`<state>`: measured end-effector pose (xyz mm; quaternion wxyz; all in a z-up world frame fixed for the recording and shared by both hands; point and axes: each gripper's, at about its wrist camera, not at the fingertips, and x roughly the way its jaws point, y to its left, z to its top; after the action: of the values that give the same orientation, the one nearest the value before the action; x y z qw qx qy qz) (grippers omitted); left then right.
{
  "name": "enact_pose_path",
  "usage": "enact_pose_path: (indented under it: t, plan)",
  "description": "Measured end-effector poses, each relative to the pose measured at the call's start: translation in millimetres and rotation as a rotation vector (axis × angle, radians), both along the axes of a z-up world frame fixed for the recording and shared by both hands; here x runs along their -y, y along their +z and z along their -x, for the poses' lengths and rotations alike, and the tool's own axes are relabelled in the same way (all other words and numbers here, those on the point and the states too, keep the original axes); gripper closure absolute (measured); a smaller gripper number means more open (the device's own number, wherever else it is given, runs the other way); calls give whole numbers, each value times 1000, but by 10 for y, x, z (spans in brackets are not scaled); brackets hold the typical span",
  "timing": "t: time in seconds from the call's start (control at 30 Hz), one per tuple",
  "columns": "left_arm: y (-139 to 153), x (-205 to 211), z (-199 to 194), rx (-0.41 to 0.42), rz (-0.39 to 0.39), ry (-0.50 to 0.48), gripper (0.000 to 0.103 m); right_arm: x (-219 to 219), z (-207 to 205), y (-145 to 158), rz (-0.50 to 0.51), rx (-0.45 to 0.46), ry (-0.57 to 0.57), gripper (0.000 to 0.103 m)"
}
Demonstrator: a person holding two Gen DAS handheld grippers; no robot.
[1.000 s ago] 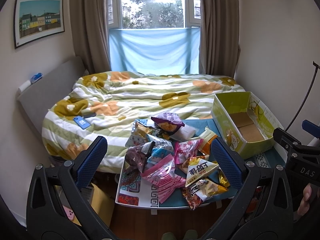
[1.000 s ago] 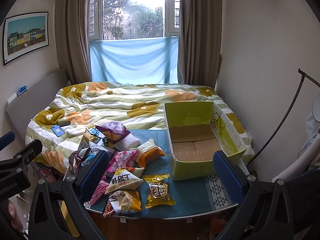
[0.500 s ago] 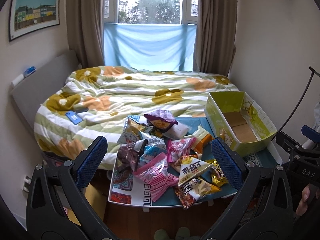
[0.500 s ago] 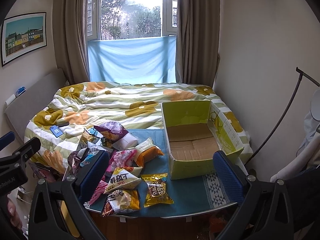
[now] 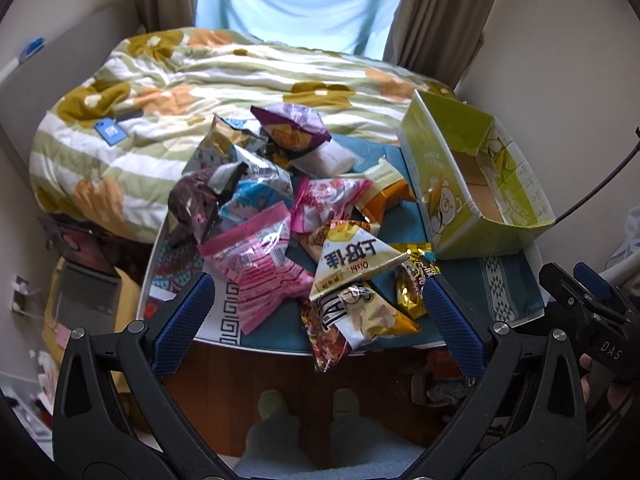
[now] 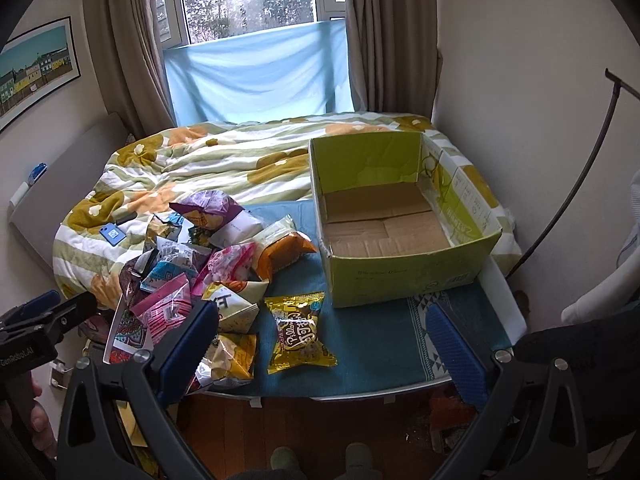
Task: Organize snacks
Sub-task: 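Grasp the Tatre chips bag with the left gripper while the right grasps the yellow Pillows bag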
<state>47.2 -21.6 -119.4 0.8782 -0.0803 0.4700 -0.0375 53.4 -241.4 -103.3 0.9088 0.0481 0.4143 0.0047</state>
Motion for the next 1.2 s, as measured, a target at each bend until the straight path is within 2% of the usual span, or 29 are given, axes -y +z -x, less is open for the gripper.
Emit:
enact_pose_path:
  t: [0.2, 0.4, 0.47, 0.67, 0.93, 1.2]
  plan:
    - [-572, 204, -198, -169, 63, 98, 0, 198, -281, -453, -58, -89, 131, 0]
    - [-1055, 370, -343, -301, 104, 180, 0, 261, -559, -908, -102, -177, 254, 0]
    - [-1163, 410, -371, -319, 108, 199, 0, 233, -648, -1083, -101, -218, 298, 0]
    - [-1403, 482, -447, -353, 107, 238, 1, 167, -768, -1399, -111, -258, 377, 0]
    - [-1550, 449, -500, -374, 130, 250, 9, 88, -919, -1649, -153, -270, 376, 1]
    - [-1551, 535, -538, -367, 100, 198, 14, -19, -962, -1808, -151, -311, 386, 16]
